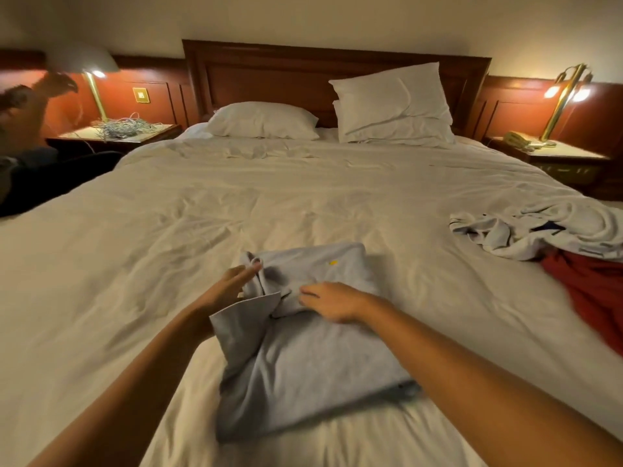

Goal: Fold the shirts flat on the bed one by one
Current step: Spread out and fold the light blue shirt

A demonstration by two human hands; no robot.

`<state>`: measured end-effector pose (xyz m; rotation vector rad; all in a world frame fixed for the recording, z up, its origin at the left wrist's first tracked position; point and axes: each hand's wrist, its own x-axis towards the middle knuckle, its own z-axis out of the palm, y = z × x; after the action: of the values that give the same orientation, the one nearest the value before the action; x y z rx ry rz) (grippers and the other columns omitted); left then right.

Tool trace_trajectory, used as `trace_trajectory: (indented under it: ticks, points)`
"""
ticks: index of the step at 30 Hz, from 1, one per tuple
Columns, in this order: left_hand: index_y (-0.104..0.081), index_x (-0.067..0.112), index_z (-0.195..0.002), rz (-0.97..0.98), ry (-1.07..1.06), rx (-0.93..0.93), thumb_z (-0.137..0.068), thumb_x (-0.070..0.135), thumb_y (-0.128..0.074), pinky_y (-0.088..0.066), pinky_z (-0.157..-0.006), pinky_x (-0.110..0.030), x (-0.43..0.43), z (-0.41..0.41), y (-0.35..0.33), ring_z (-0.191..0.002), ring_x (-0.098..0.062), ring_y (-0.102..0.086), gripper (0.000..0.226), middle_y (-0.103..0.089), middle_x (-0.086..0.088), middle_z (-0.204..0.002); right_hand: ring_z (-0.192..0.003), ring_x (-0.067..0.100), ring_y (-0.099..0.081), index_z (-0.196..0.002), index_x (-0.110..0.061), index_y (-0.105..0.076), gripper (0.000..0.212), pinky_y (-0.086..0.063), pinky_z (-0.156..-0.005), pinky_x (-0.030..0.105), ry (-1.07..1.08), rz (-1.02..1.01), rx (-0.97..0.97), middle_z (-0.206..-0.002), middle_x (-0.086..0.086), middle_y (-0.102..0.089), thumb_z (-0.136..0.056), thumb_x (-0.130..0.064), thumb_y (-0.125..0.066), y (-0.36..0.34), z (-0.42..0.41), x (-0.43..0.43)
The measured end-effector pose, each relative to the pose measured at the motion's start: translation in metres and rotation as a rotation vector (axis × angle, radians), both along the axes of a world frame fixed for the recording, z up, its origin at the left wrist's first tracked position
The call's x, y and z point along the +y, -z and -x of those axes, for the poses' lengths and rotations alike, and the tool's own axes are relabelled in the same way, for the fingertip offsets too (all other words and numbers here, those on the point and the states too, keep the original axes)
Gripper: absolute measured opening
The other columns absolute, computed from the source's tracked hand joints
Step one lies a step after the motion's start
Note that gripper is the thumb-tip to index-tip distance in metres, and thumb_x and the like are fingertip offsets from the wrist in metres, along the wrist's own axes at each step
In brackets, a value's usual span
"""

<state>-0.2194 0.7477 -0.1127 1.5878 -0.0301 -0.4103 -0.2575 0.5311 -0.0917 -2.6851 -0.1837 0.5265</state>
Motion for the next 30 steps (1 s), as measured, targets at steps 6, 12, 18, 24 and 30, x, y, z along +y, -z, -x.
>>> trace_trajectory:
  ticks: [6,12,18,24,30]
  points:
    - [-0.030,0.034,-0.151,-0.203,0.157,0.000,-0.059,0.042,-0.095,-0.054,-0.089,-0.031,0.001,0.004,0.002,-0.115,-0.015,-0.060,0.113,-0.051,0.005,-0.134,-0.128,0.023,-0.053,-0.134,-0.022,-0.060,0.037,-0.040,-0.108,0.036,0.061,-0.164,-0.401,-0.138,0.003,-0.058,-0.100,-0.036,-0.054,0.024,-0.021,-0.040]
    - [-0.013,0.046,-0.155,-0.218,0.357,0.068,-0.068,0.020,-0.092,-0.042,-0.112,-0.044,-0.004,-0.002,-0.004,-0.140,-0.022,-0.038,0.121,-0.023,0.004,-0.160,-0.152,0.025,-0.013,-0.156,-0.038,-0.017,0.078,-0.009,-0.121,0.049,-0.021,0.252,-0.271,-0.163,-0.002,-0.024,-0.091,-0.074,-0.037,0.015,-0.096,-0.045]
    - [-0.034,0.046,-0.146,-0.211,0.424,0.007,-0.077,0.014,-0.084,-0.058,-0.087,-0.028,0.000,-0.016,-0.028,-0.117,-0.014,-0.062,0.091,-0.052,0.007,-0.140,-0.094,0.025,-0.064,-0.091,-0.021,-0.063,0.062,-0.050,-0.088,0.041,-0.055,0.237,-0.051,-0.104,0.003,-0.069,-0.071,-0.080,-0.064,-0.017,-0.115,-0.053]
    - [-0.044,0.063,-0.133,-0.457,0.704,-0.246,-0.080,0.030,-0.082,-0.053,-0.091,-0.020,-0.007,-0.033,-0.155,-0.116,0.000,-0.060,0.073,-0.059,0.028,-0.131,-0.077,0.009,-0.069,-0.088,-0.029,-0.071,0.056,-0.051,-0.069,0.025,0.042,-0.108,-0.258,-0.084,-0.010,-0.073,-0.070,-0.081,-0.061,-0.123,-0.047,-0.108]
    - [-0.058,0.048,-0.125,-0.791,0.735,-0.351,-0.080,0.027,-0.083,-0.056,-0.078,-0.019,-0.072,-0.054,-0.274,-0.107,-0.013,-0.068,0.056,-0.070,0.017,-0.116,-0.096,0.014,-0.066,-0.122,-0.047,-0.055,0.067,-0.054,-0.082,0.038,0.359,-0.437,-0.376,-0.108,-0.016,-0.066,-0.068,-0.087,-0.057,-0.160,0.032,-0.145]
